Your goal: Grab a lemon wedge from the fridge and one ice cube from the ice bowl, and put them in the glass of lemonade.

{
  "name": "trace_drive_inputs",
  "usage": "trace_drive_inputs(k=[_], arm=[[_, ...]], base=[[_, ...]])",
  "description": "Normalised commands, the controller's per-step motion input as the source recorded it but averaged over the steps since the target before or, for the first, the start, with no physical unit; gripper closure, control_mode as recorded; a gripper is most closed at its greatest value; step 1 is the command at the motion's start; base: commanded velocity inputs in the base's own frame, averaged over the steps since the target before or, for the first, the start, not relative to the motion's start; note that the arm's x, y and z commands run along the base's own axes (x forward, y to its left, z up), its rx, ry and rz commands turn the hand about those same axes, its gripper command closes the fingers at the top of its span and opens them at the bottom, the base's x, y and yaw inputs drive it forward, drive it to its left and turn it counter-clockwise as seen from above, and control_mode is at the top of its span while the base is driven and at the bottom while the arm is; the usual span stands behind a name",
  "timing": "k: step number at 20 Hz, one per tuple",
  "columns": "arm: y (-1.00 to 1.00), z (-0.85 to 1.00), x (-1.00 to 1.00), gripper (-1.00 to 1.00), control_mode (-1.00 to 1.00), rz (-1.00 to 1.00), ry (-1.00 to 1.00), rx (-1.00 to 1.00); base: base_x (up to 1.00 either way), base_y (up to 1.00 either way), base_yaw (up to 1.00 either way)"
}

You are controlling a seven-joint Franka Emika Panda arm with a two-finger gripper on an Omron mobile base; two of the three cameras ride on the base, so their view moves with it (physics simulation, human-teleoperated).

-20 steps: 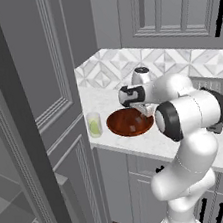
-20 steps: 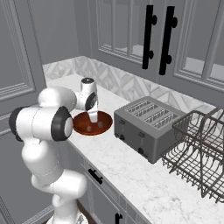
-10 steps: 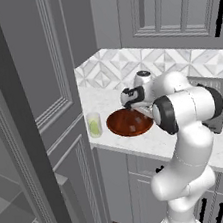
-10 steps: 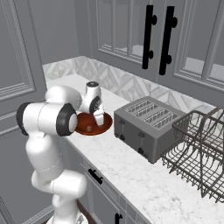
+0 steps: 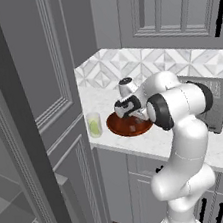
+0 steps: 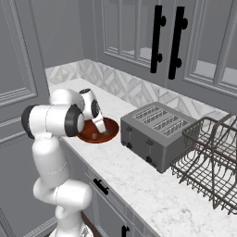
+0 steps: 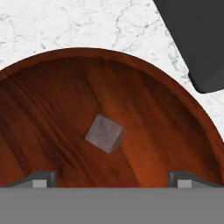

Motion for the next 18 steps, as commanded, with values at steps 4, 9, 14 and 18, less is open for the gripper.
trace_drive_inputs(k=[4,9,14,18], arm=[[-0.33,-0.29,0.28,-1.0,-1.0,0.02,0.02,-0.03],[-0.42,-0.24,0.12,-1.0,-1.0,0.06,0.02,0.0],[0.0,-0.1,0.18,-1.0,-1.0,0.02,0.05,0.0],[0.09,-0.02,0.37,-1.0,-1.0,0.0,0.08,0.0]], base=[[0.0,0.0,0.0],[0.0,0.0,0.0],[0.0,0.0,0.0],[0.0,0.0,0.0]])
